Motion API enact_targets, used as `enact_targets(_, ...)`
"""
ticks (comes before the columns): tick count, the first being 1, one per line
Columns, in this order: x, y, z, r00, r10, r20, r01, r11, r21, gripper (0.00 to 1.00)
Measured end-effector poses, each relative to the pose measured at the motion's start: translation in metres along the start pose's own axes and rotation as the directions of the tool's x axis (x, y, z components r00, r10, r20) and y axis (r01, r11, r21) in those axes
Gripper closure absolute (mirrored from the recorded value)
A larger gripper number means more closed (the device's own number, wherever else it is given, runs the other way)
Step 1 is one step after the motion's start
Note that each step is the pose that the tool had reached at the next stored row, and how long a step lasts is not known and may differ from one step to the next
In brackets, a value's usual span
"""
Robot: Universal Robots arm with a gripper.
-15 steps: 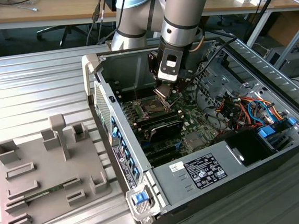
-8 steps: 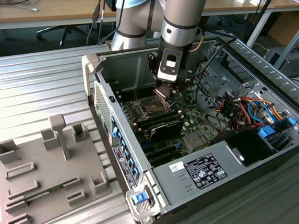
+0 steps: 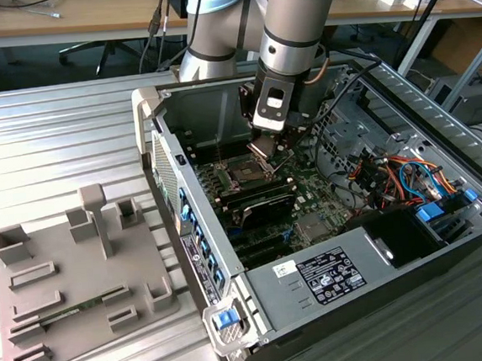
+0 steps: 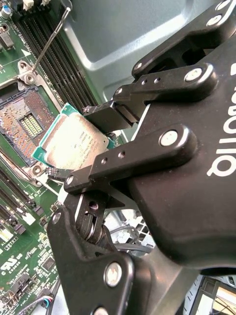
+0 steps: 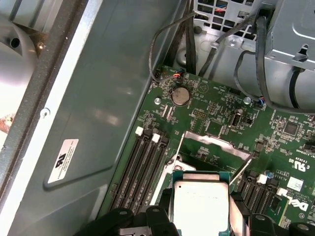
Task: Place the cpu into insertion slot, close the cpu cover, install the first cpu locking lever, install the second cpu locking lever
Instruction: 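Place the cpu into insertion slot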
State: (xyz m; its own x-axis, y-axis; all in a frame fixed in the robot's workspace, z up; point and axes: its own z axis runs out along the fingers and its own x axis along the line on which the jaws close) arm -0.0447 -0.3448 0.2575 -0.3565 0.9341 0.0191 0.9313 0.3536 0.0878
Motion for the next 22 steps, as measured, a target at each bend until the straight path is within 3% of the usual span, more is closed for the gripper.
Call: enact_targets(22, 0.0, 0.0, 0.0003, 0.9992, 0.04, 0.0035, -0.04, 0.9992, -0.0009, 0.45)
